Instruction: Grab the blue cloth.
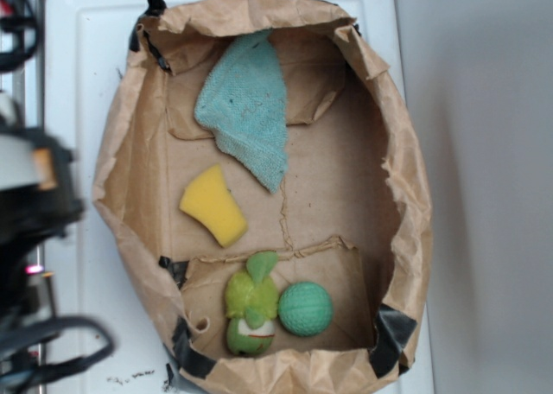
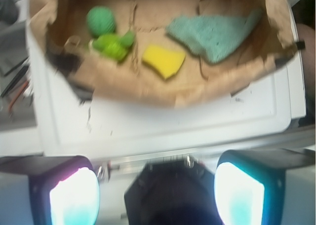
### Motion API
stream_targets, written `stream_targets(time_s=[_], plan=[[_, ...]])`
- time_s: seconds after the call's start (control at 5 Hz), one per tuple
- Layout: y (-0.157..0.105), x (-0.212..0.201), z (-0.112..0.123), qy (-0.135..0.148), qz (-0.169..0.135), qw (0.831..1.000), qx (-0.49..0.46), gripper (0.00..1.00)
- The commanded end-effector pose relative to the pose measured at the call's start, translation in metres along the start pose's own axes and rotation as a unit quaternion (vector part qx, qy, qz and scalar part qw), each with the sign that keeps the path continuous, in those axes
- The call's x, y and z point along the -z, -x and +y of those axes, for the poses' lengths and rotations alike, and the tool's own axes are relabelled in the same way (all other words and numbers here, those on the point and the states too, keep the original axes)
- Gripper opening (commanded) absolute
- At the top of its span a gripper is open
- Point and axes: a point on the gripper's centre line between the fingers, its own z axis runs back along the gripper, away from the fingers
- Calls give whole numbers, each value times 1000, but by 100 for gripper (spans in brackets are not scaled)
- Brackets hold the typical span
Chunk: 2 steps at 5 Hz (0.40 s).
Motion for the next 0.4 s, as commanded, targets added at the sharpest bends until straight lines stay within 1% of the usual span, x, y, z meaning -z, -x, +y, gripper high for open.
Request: stream_targets(time_s=[0.0, 0.2], plan=[[-44, 39, 29, -62, -38, 980, -185, 100], [-59, 58, 39, -89, -39, 966, -241, 100]])
